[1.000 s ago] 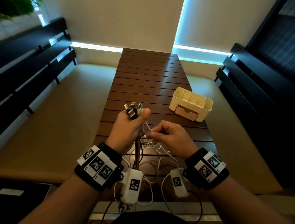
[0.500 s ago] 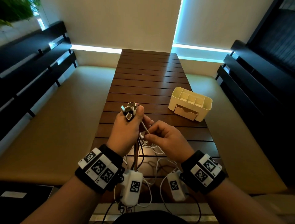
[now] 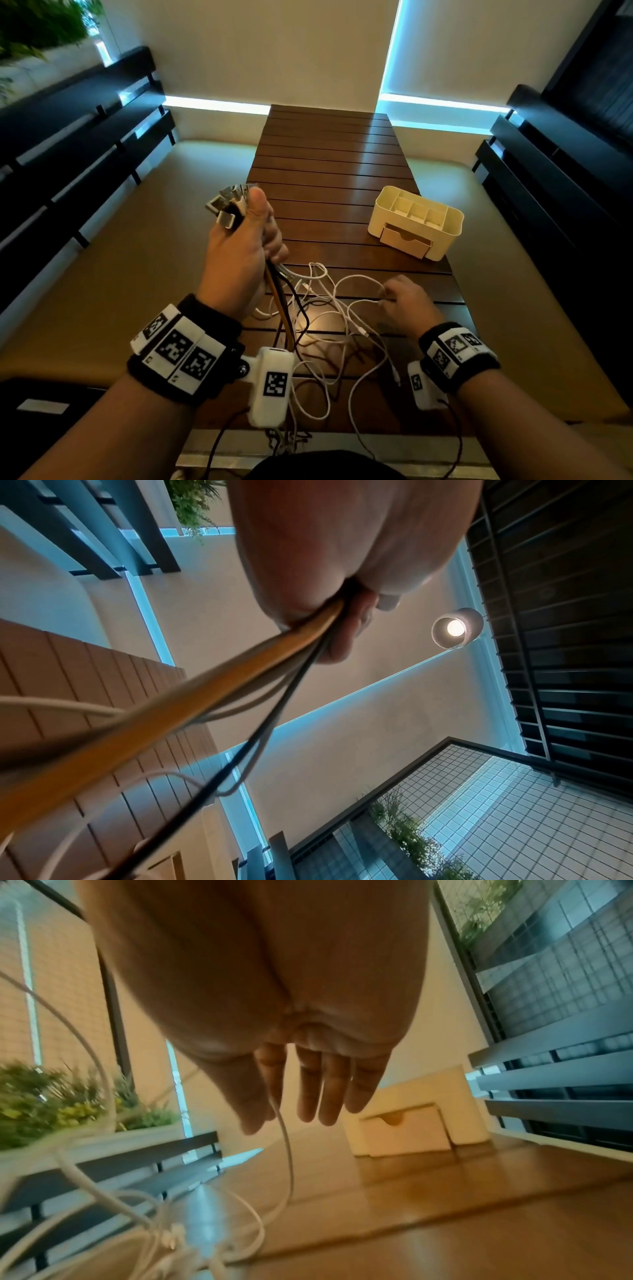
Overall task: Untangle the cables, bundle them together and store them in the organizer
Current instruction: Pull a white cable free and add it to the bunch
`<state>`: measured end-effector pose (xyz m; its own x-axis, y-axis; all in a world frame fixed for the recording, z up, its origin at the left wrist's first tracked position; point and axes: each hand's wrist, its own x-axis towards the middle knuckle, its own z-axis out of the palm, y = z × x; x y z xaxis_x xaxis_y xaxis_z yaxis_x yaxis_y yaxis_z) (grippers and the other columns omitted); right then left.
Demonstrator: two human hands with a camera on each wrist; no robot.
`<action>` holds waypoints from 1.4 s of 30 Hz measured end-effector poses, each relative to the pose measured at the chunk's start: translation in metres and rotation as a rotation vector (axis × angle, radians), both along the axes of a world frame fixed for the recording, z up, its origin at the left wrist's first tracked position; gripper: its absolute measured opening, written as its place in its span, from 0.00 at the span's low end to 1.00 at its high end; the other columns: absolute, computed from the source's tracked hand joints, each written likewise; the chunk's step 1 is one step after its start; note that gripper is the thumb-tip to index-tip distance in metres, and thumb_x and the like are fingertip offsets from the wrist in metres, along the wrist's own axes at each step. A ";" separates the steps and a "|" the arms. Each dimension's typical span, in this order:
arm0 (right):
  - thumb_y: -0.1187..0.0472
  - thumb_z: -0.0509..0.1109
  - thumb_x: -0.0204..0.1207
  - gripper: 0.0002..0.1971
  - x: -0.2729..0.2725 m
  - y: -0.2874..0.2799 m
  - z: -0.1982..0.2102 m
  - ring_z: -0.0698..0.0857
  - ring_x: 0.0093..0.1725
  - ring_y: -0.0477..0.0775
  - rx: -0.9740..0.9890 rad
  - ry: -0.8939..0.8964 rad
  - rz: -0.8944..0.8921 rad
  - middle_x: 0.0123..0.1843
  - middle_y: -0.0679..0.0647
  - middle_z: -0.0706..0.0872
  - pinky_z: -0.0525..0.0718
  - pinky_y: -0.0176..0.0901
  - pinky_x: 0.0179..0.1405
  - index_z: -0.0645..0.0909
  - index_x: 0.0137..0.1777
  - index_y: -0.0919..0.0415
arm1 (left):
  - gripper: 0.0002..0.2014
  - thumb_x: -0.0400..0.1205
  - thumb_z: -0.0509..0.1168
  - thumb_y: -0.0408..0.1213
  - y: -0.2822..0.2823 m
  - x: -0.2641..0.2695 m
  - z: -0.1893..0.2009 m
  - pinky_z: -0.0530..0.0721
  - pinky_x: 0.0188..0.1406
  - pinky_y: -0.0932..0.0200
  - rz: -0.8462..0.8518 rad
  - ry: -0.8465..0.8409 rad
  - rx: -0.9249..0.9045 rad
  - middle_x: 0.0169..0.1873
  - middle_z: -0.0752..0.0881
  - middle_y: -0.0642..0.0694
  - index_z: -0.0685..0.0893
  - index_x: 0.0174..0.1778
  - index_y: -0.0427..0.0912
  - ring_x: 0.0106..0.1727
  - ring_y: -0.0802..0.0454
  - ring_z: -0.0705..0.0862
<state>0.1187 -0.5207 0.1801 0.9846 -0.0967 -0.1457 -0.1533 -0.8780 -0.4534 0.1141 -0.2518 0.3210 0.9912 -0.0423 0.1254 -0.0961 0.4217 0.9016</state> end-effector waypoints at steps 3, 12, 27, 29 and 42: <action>0.66 0.69 0.77 0.19 -0.002 0.016 0.034 0.73 0.66 0.43 0.084 -0.061 0.094 0.69 0.41 0.71 0.74 0.40 0.65 0.79 0.66 0.48 | 0.18 0.89 0.55 0.48 -0.006 -0.002 -0.004 0.70 0.23 0.63 -0.020 0.023 0.015 0.24 0.68 0.51 0.73 0.36 0.44 0.23 0.57 0.66; 0.61 0.72 0.80 0.15 -0.032 0.087 0.116 0.84 0.58 0.36 0.634 -0.179 0.488 0.55 0.41 0.85 0.82 0.30 0.58 0.76 0.63 0.45 | 0.17 0.86 0.57 0.52 -0.018 -0.007 -0.006 0.75 0.26 0.59 -0.153 -0.064 -0.008 0.25 0.69 0.48 0.75 0.38 0.44 0.25 0.54 0.71; 0.50 0.78 0.71 0.10 -0.016 0.072 0.090 0.85 0.40 0.49 0.515 -0.268 0.411 0.41 0.50 0.86 0.86 0.38 0.40 0.86 0.45 0.55 | 0.18 0.82 0.57 0.55 0.015 -0.013 0.006 0.66 0.18 0.64 -0.140 0.020 -0.022 0.22 0.67 0.52 0.74 0.39 0.43 0.20 0.58 0.63; 0.48 0.80 0.68 0.13 -0.015 0.068 0.091 0.84 0.35 0.53 0.505 -0.309 0.363 0.37 0.54 0.87 0.84 0.37 0.34 0.84 0.43 0.55 | 0.18 0.82 0.57 0.55 0.017 -0.014 0.008 0.66 0.18 0.64 -0.134 0.012 -0.015 0.22 0.67 0.52 0.74 0.38 0.43 0.20 0.58 0.63; 0.49 0.72 0.73 0.08 -0.021 0.057 0.105 0.81 0.35 0.43 0.775 -0.212 0.368 0.35 0.42 0.83 0.80 0.35 0.38 0.83 0.44 0.52 | 0.12 0.76 0.72 0.46 0.012 -0.019 -0.008 0.68 0.19 0.62 -0.152 -0.098 0.428 0.22 0.69 0.52 0.79 0.39 0.41 0.20 0.55 0.65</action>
<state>0.0976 -0.4639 0.2854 0.9476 0.2820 0.1504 0.2333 -0.2887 -0.9285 0.0951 -0.2396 0.3133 0.9539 -0.2551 0.1581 -0.1558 0.0294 0.9874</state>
